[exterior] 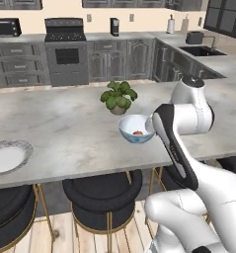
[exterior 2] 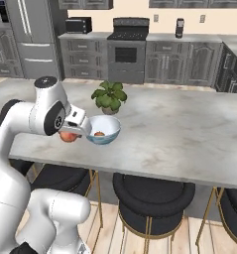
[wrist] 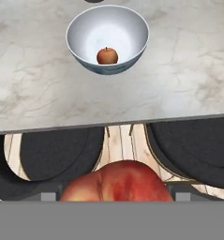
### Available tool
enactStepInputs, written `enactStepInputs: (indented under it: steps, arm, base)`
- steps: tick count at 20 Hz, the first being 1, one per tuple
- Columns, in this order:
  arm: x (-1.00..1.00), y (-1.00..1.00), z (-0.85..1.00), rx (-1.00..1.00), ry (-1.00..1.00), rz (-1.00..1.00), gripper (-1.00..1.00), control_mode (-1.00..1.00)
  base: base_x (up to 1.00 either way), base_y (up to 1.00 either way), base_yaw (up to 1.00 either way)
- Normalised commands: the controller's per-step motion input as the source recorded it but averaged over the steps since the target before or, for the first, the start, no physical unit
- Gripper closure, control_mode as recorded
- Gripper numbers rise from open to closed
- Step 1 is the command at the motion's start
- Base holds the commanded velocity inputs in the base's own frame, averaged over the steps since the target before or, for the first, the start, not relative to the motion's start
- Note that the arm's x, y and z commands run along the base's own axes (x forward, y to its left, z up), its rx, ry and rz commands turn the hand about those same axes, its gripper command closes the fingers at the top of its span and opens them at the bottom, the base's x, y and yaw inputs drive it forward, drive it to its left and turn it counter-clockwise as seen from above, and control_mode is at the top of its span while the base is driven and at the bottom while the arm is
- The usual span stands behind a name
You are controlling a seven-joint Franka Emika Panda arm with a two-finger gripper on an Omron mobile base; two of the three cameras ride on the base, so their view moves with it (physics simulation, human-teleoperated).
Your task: Take the fruits from the plate on the dining counter and place two fruits in each bowl.
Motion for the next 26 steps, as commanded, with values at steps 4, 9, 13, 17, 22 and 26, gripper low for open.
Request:
enactStepInputs:
  steps: [4,9,13,17,22,26]
  arm:
    - [1.0,-0.05,0.0,0.05,0.01,0.0,1.0,-1.0]
    - [1.0,-0.06,-0.03,0.03,0.0,0.0,1.0,-1.0]
    - [1.0,0.0,-0.31,0.0,0.01,-0.04,1.0,-1.0]
    - [1.0,0.0,-0.67,0.0,0.0,0.0,1.0,-1.0]
    - [0.93,0.0,-0.85,0.0,0.0,0.0,1.0,-1.0]
    - [0.77,0.0,-0.3,0.0,0.02,0.0,1.0,-1.0]
  base:
    - [0.0,0.0,0.0]
    - [0.0,0.0,0.0]
    - [0.0,0.0,0.0]
    - [0.0,0.0,0.0]
    - [0.0,0.0,0.0]
    - [0.0,0.0,0.0]
